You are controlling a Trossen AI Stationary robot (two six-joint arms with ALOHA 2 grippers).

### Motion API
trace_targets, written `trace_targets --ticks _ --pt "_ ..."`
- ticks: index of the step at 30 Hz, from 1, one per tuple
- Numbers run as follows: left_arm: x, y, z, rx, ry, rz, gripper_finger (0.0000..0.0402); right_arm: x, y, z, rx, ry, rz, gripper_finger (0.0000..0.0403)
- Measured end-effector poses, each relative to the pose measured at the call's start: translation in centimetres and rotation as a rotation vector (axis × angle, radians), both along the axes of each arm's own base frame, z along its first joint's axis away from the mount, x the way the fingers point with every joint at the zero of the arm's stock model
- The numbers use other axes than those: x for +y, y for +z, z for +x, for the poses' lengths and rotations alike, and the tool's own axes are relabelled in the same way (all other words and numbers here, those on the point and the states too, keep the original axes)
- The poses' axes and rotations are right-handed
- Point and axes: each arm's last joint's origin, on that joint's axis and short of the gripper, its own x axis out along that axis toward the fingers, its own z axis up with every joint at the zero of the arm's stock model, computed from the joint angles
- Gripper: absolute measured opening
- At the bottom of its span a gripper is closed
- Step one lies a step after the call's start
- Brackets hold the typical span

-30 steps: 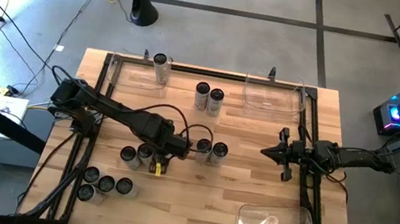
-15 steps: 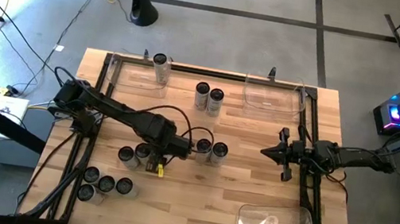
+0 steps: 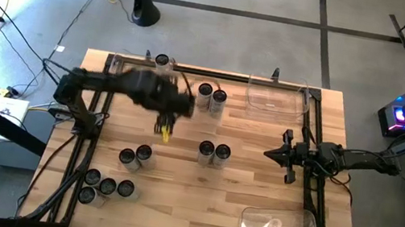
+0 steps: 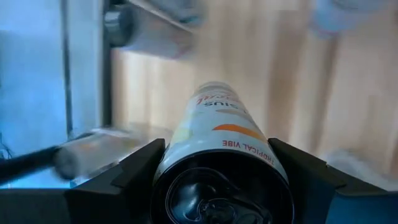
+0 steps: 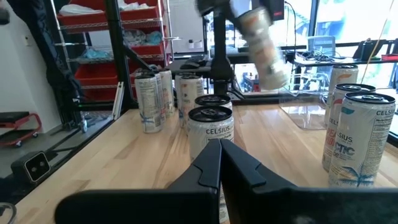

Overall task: Sort soda cans
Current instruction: Put the white-yellow soda can into the top left transparent bin

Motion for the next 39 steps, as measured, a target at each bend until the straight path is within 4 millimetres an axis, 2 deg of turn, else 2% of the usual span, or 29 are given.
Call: trace_targets --ticks 5,10,15,23,30,39 --pt "5.1 1.3 -2.0 -0.001 0.098 0.033 0.0246 0.0 0.0 0.0 0.006 0.001 -0.001 0.0000" --pt "9.2 2.2 -4.3 -0.002 0.185 0.029 0.0246 0.0 -0.1 0.0 0.007 0.001 -0.001 0.0000" --pt "12.4 0.9 -5.7 0.037 0.239 -0.073 0.0246 0.0 -0.1 0.0 0.007 0.000 -0.001 0.0000" --pt "15.0 -3.2 -6.9 0.182 0.301 -0.103 0.0246 0.0 0.0 0.0 0.007 0.000 -0.001 0.0000" --pt "16.2 -6.6 -6.5 0.162 0.241 -0.142 0.0246 0.0 -0.1 0.0 0.007 0.001 -0.001 0.0000" --pt "18.2 -8.9 -6.8 0.070 0.248 -0.177 0.0246 0.0 -0.1 0.0 0.008 0.001 -0.001 0.0000"
